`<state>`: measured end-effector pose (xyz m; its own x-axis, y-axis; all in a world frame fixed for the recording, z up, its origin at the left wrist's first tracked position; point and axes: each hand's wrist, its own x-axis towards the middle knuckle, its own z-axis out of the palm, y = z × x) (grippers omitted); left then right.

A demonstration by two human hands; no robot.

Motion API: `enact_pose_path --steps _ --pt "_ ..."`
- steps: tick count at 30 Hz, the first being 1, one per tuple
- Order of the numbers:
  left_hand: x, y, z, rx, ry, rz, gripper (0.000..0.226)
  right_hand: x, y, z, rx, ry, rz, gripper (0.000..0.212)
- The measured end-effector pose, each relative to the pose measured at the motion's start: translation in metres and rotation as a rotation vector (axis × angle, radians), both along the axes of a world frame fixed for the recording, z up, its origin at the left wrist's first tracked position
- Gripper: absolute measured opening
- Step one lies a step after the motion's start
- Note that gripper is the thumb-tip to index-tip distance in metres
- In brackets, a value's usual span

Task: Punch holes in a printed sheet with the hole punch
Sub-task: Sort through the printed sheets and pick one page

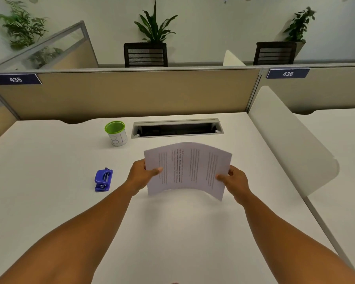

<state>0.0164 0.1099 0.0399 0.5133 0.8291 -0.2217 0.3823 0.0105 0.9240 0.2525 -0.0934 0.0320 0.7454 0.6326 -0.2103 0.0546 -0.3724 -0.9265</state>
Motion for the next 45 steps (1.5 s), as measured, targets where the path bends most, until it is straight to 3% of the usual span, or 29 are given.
enact_pose_path --steps 11,16,20,23,27,31,35,39,45 --pt "0.010 0.003 0.010 0.131 -0.018 0.095 0.037 0.001 0.008 0.010 0.042 -0.098 -0.006 0.028" --pt "0.006 0.004 -0.004 0.068 0.142 0.009 0.043 -0.002 0.001 0.001 -0.092 -0.067 0.121 0.039" --pt "0.001 0.008 -0.010 0.049 0.239 -0.001 0.041 -0.002 0.005 0.006 -0.089 -0.099 0.120 0.031" --pt "0.003 0.011 -0.007 0.047 0.199 0.021 0.035 0.002 0.006 0.011 -0.047 -0.098 0.120 0.026" --pt "0.007 0.015 0.006 -0.026 0.006 0.158 0.024 0.006 0.006 0.014 0.040 0.024 0.085 0.025" --pt "0.009 0.021 0.016 -0.080 -0.086 0.271 0.037 0.009 0.005 0.011 0.069 0.144 0.046 0.029" --pt "0.008 0.023 0.020 -0.103 -0.127 0.317 0.034 0.012 0.005 0.005 0.107 0.293 -0.026 0.035" --pt "0.007 0.022 0.019 -0.248 -0.245 0.365 0.041 0.012 0.005 0.003 0.193 0.425 -0.111 0.037" --pt "0.016 0.007 0.014 -0.405 -0.305 0.252 0.028 0.002 0.013 -0.002 0.331 0.628 -0.184 0.044"
